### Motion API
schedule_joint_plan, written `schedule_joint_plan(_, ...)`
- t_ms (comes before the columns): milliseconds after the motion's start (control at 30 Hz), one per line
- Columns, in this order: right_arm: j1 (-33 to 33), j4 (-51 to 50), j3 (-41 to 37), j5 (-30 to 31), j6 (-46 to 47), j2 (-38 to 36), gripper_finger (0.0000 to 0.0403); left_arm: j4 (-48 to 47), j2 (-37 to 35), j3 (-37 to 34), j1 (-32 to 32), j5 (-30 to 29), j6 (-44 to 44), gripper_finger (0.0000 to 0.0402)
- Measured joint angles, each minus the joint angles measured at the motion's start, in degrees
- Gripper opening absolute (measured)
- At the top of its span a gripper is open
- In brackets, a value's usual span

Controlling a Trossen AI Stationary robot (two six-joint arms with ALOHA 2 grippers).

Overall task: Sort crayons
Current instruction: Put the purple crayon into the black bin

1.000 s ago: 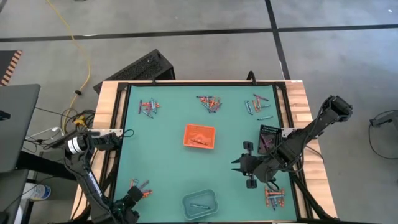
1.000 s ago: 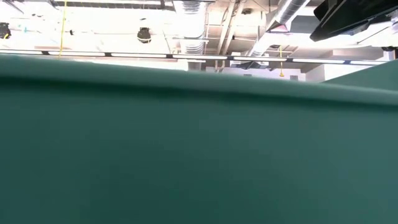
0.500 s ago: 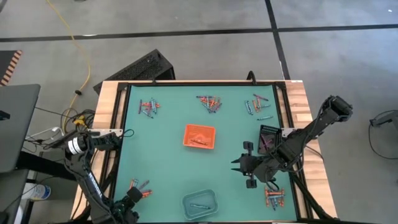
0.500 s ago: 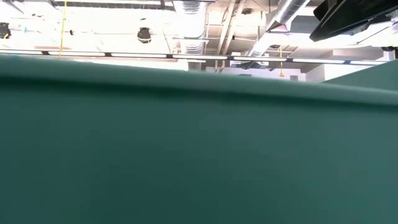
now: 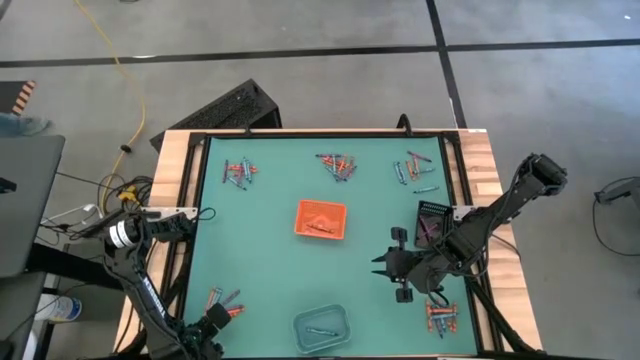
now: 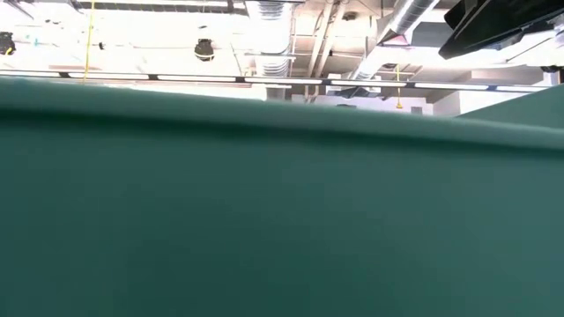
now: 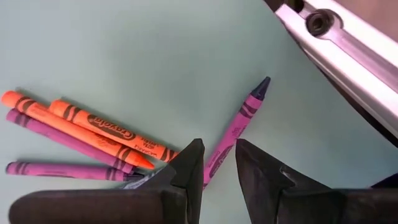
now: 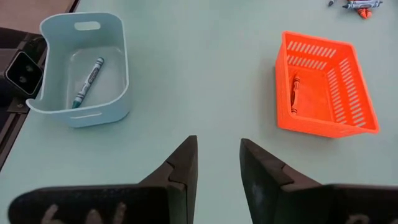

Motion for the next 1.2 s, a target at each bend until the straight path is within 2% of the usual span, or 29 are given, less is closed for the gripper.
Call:
schedule_joint_plan(300,-0.02,0.0,0.0,0.0,-0.02,0.0,0.0114,0.36,0.42,0.05,0.0,3.21,2.92,0.0083)
schedule_joint_plan(500,-0.02,-0.02,-0.02,0.0,-0.04,0.0,0.0114,0.53,0.44,0.05,0.2,2.12,5.49,0.0083)
schedule_joint_plan(800,0.0,-0.02,-0.02,0.0,-0.07,0.0,0.0114,3.63,0.33,-4.15,1.29,5.53,5.51,0.0083)
schedule_joint_plan(1067,0.0,0.02,-0.02,0.0,-0.09,0.02,0.0114,5.95,0.42,-6.03,2.97,1.03,6.14,0.0082)
schedule_joint_plan(1200,0.0,0.02,-0.04,0.0,-0.09,0.02,0.0114,6.29,0.33,-6.44,3.45,0.5,6.66,0.0057)
